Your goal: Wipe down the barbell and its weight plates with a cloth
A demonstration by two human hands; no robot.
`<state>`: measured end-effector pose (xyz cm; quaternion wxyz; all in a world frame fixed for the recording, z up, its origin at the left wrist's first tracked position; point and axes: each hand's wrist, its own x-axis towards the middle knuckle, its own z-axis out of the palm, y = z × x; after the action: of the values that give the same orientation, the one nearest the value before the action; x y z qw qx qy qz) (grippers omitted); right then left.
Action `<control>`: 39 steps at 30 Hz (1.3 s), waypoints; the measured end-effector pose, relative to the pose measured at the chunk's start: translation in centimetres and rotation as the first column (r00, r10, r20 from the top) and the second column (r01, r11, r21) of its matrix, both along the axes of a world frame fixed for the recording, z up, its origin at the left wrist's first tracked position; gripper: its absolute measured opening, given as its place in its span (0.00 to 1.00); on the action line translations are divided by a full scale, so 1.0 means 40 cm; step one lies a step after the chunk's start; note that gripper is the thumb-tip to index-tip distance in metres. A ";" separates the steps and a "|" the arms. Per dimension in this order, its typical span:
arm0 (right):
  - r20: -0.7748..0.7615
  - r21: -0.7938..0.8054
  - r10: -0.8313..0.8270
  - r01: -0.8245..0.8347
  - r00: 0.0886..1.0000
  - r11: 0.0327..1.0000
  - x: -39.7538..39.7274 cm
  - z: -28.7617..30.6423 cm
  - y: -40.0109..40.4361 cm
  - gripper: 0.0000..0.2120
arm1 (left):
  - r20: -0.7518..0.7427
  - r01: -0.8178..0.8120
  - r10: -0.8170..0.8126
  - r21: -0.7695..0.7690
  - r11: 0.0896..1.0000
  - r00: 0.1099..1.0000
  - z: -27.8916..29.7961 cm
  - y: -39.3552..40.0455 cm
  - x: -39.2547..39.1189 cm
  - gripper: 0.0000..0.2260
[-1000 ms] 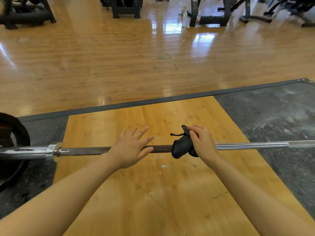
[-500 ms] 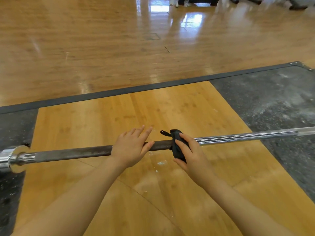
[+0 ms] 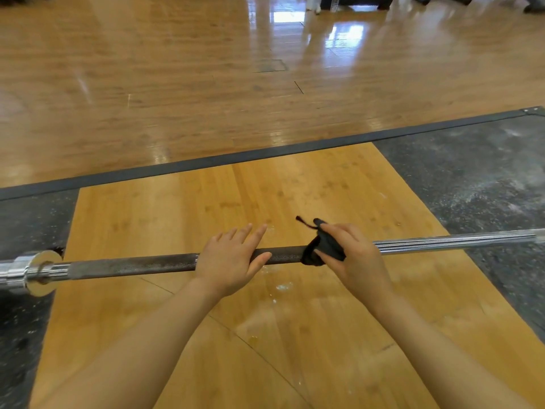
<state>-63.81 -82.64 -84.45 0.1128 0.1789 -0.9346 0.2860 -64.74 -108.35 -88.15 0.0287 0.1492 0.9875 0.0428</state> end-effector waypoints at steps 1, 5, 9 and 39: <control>-0.008 0.004 -0.021 0.021 1.000 1.000 -0.007 0.005 0.010 0.22 | 0.001 -0.004 0.004 -0.004 1.000 1.000 0.000 0.001 0.001 0.35; 0.128 0.065 -0.006 -0.002 0.992 0.998 -0.026 -0.006 0.006 0.16 | 0.001 -0.016 0.016 -0.017 1.000 1.000 0.002 0.004 0.008 0.35; 0.213 0.075 0.056 -0.073 0.976 0.994 -0.049 -0.021 -0.030 0.16 | 0.009 -0.022 0.022 -0.027 0.999 1.000 0.004 0.005 0.014 0.35; 0.086 0.176 0.137 -0.150 0.987 0.973 0.011 -0.021 0.055 0.22 | 0.065 -0.069 0.066 0.049 0.996 0.996 0.023 0.076 0.026 0.31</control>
<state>-63.36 -80.45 -85.28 0.0408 0.2451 -0.9449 0.2132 -63.71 -105.29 -87.23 0.0549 0.1148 0.9891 0.0737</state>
